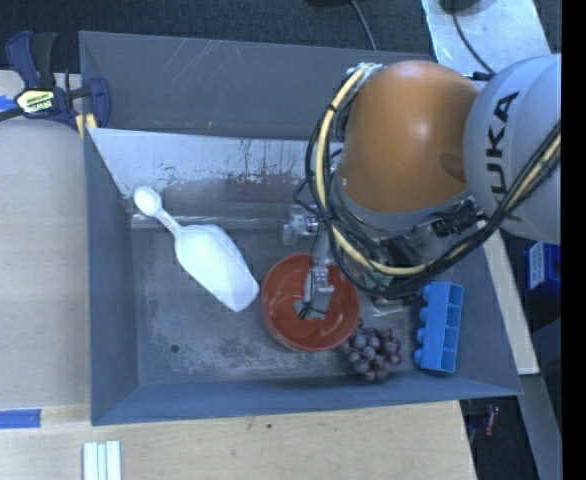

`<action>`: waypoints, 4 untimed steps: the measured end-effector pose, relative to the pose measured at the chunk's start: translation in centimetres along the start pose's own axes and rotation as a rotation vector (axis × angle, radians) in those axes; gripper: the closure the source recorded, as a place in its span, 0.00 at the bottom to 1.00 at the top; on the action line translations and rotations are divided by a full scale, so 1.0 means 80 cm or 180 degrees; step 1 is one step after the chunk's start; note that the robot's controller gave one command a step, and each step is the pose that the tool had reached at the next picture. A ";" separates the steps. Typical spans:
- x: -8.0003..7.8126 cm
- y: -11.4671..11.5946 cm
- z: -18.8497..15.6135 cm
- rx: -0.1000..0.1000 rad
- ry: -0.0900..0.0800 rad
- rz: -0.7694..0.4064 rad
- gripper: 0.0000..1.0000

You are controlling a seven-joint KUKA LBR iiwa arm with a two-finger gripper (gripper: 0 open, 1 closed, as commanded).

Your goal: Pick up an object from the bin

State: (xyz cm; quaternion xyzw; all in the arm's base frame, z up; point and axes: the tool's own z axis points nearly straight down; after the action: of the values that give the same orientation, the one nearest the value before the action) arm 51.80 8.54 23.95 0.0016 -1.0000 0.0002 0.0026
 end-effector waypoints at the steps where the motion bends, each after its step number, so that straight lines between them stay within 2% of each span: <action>1: -0.002 -0.001 -0.006 -0.0004 -0.0027 0.0010 0.00; 2: 0.021 -0.061 0.108 0.0001 -0.0032 -0.0603 0.00; 3: 0.032 -0.114 0.100 0.0002 -0.0046 -0.1343 0.00; 4: 0.040 -0.158 0.153 0.0004 -0.0015 -0.2795 0.00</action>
Offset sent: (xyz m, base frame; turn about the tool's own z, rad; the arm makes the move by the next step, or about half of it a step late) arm -0.0351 -0.0926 -0.1695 -0.3580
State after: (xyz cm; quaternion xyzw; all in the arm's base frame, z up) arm 48.60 -4.08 11.77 0.4265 -0.9045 -0.0003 0.0001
